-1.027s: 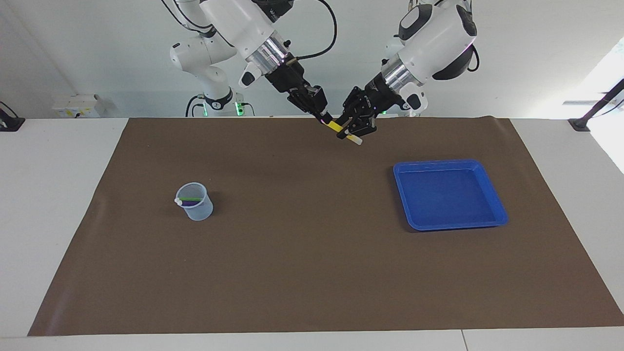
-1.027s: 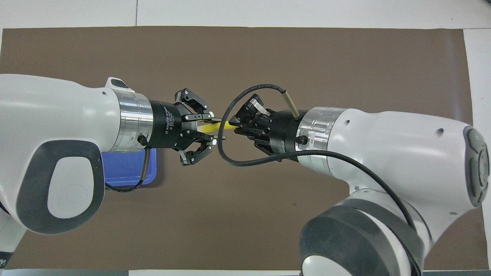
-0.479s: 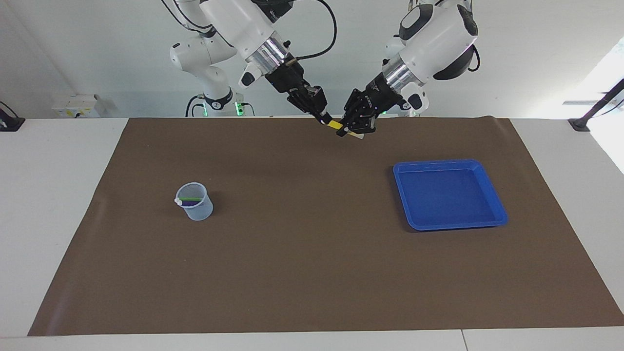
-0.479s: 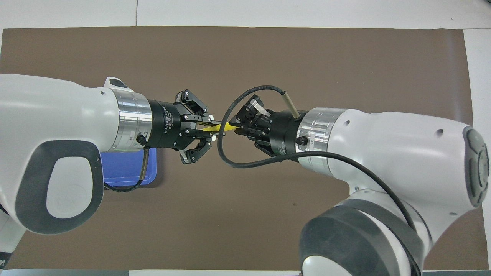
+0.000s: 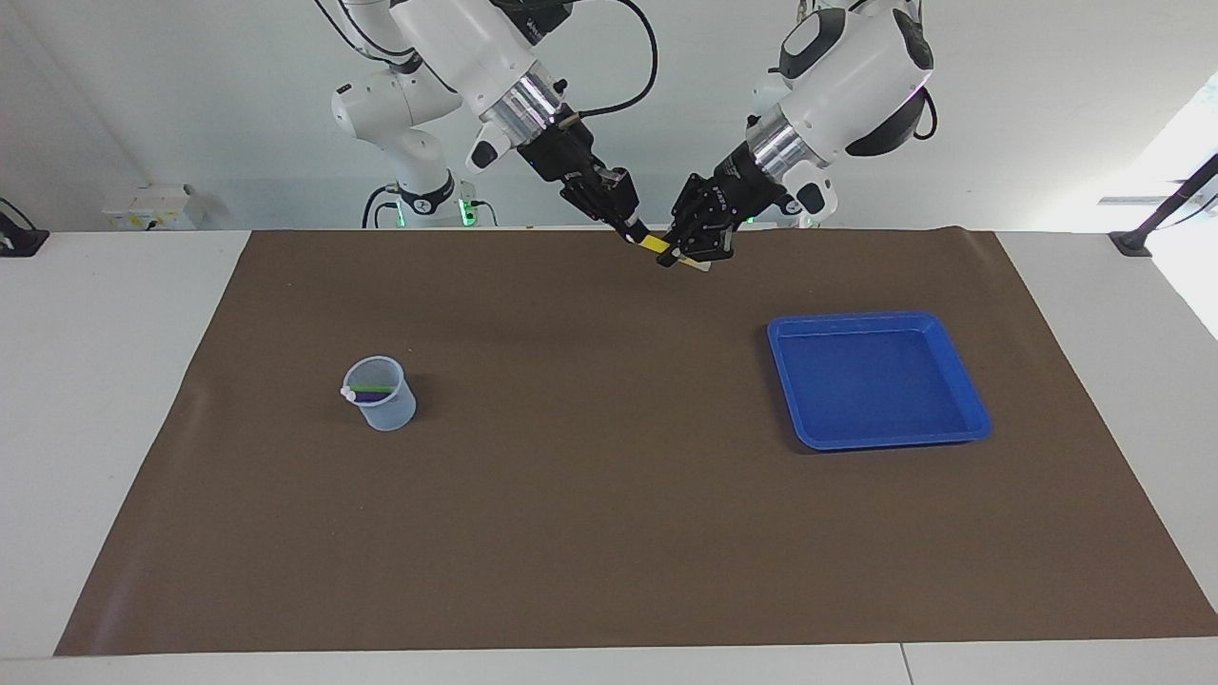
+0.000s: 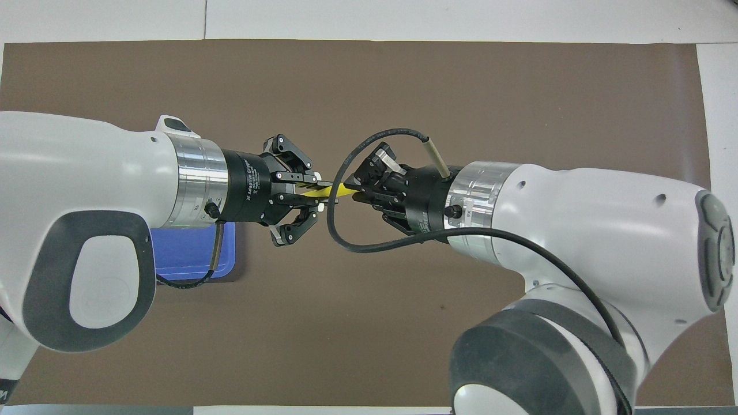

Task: Right arm passes pens to left for tray arrangement
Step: 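Close the left gripper on the yellow pen's free end, then open the right gripper and withdraw while the left gripper lowers the pen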

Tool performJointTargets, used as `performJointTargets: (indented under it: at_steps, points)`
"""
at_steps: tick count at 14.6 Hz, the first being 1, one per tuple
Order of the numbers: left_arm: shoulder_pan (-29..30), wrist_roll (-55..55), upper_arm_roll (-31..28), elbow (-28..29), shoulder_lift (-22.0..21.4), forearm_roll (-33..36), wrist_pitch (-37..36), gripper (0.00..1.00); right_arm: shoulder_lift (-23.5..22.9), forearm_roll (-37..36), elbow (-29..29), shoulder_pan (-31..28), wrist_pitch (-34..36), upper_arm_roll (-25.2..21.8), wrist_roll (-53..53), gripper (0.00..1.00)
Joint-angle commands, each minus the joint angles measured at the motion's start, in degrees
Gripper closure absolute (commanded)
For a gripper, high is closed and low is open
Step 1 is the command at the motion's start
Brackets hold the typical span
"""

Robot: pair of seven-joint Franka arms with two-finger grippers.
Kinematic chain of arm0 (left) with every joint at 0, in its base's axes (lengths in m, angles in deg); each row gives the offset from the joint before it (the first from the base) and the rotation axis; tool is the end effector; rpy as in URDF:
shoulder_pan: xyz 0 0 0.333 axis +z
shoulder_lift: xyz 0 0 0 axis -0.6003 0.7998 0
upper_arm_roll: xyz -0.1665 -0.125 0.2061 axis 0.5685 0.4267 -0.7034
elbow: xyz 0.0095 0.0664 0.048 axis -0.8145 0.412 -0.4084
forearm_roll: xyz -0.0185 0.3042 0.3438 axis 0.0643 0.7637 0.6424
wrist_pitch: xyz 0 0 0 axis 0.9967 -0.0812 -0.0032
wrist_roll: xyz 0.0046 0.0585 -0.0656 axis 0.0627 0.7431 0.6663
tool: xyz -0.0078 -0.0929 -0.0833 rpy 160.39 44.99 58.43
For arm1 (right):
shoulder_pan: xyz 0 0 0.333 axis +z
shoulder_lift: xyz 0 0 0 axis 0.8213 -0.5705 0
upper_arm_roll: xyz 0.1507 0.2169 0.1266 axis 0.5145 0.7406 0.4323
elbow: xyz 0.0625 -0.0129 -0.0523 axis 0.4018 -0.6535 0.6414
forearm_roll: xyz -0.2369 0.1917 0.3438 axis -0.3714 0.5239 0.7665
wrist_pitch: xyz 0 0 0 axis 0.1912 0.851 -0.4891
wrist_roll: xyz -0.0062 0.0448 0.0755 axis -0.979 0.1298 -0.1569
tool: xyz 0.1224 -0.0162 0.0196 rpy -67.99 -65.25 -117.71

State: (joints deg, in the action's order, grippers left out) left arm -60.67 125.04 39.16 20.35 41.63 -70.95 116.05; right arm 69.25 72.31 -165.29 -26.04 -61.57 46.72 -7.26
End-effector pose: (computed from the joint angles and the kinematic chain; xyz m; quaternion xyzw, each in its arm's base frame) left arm 0.5501 -0.3408 0.5402 0.6548 0.6768 -0.2317 0.2437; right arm 0.5574 0.3495 0.5598 -0.8536 0.3693 0.0071 0.3672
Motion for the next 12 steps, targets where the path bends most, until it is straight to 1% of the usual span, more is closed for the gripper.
performJointTargets:
  at_steps: [1,5,7,9,10,11,12]
  points:
    - [1.0,-0.9,-0.8,2.0,-1.4,-0.2,1.9,1.00,1.4,1.3,-1.6,-0.7,-0.2,-0.1,2.2,0.00]
    - [2.1,-2.5,-0.8,2.1,-1.4,-0.2,1.8,1.00,1.4,0.9,-1.0,-1.9,3.3,-0.3,4.6,0.00]
    - [4.3,-10.0,-0.8,3.9,-2.0,0.2,1.2,1.00,1.7,0.4,-0.8,-3.6,7.4,-0.5,10.2,0.00]
    - [7.2,-20.2,-0.8,8.1,-4.0,0.3,1.1,1.00,2.0,0.2,-1.3,-6.5,11.3,-0.5,20.2,0.00]
    - [8.3,-25.8,-0.8,10.1,-5.0,0.5,1.0,1.00,2.7,-0.5,-2.7,-7.6,12.0,-0.5,27.3,0.00]
    - [8.9,-31.4,-0.8,11.7,-5.4,2.7,0.8,1.00,3.1,-1.6,-3.1,-8.4,14.5,-0.6,34.4,0.00]
    - [10.2,-37.3,-0.8,12.5,-5.4,5.9,-0.6,1.00,3.0,-3.4,-2.6,-10.7,18.3,-0.6,41.6,0.00]
